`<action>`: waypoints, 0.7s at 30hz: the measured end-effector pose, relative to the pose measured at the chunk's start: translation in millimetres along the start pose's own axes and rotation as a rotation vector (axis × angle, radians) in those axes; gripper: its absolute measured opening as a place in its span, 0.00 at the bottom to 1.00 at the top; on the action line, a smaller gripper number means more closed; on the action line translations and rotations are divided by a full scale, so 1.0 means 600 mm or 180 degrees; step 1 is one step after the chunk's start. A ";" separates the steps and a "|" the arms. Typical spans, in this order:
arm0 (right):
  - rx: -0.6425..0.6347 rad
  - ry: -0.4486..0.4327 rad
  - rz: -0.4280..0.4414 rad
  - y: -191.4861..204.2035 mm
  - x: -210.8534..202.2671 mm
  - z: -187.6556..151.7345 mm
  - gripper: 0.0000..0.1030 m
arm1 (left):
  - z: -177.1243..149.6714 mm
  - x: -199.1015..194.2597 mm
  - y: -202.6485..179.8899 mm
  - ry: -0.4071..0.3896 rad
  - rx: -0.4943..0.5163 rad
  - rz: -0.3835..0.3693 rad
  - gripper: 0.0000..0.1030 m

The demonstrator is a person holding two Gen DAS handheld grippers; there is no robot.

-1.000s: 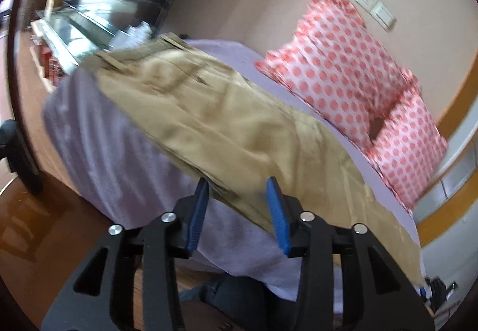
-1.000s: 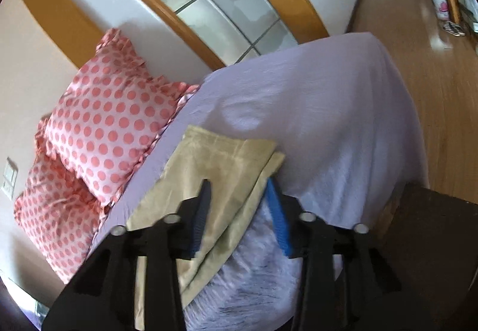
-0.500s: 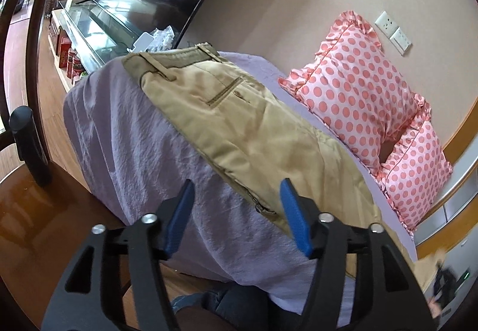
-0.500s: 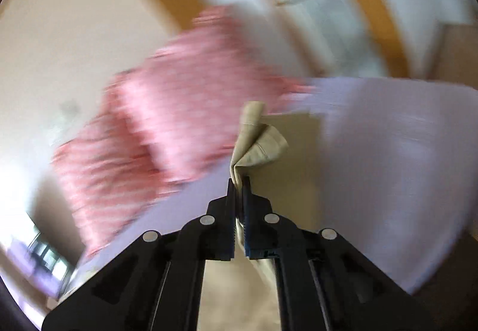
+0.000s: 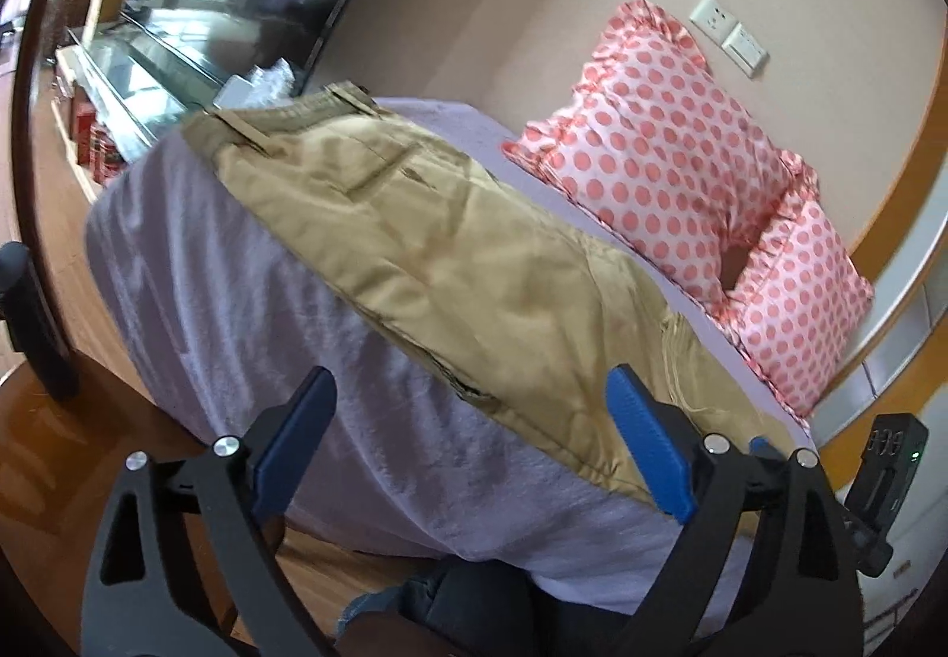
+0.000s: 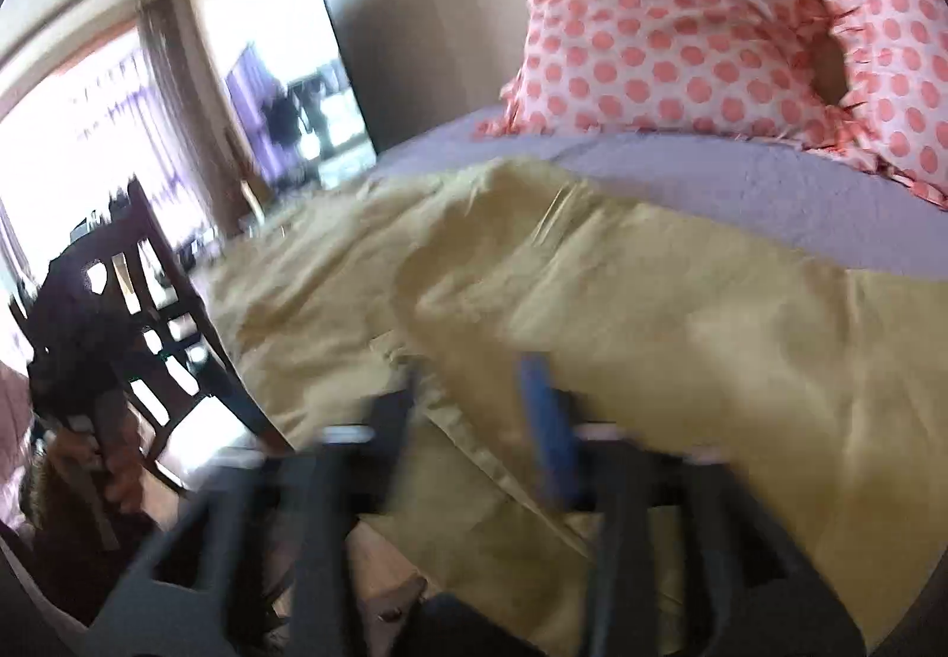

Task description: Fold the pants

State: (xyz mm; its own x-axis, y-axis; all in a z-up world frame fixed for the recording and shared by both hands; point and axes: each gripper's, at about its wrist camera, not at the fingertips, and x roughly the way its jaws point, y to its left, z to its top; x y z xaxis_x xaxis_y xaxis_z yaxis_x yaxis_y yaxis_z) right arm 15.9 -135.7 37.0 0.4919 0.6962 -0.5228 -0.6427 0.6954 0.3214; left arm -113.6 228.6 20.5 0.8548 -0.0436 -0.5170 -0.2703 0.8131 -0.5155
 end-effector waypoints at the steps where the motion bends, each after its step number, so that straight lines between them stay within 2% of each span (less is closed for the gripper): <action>1: 0.0061 -0.0107 0.0009 -0.006 -0.011 0.002 0.66 | -0.001 0.007 -0.002 0.0032 0.0008 -0.0024 0.89; 3: 0.0196 -0.0203 -0.0017 -0.024 -0.024 0.008 0.65 | -0.003 0.018 -0.008 0.0064 0.0022 -0.0039 0.89; 7: 0.0360 -0.0225 -0.0077 -0.042 -0.030 0.016 0.66 | 0.005 0.035 -0.017 0.0041 0.0017 0.0008 0.89; 11: 0.0368 -0.0257 -0.0067 -0.037 -0.024 0.017 0.71 | 0.015 0.045 -0.017 0.0021 -0.0069 0.0085 0.89; 18: 0.0454 -0.0231 -0.0145 -0.053 -0.001 0.032 0.71 | 0.032 0.071 -0.010 -0.0015 -0.0199 0.0262 0.90; 21: 0.0462 -0.0244 -0.0183 -0.057 0.001 0.035 0.71 | 0.040 0.080 0.000 0.0011 -0.0269 0.0352 0.93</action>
State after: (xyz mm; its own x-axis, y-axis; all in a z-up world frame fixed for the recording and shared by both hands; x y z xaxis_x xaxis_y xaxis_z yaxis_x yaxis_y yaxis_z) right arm 50.7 -155.1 42.4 0.5724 0.6621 -0.4837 -0.5234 0.7491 0.4060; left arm -62.1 240.3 12.4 0.8164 0.0414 -0.5760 -0.3992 0.7612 -0.5111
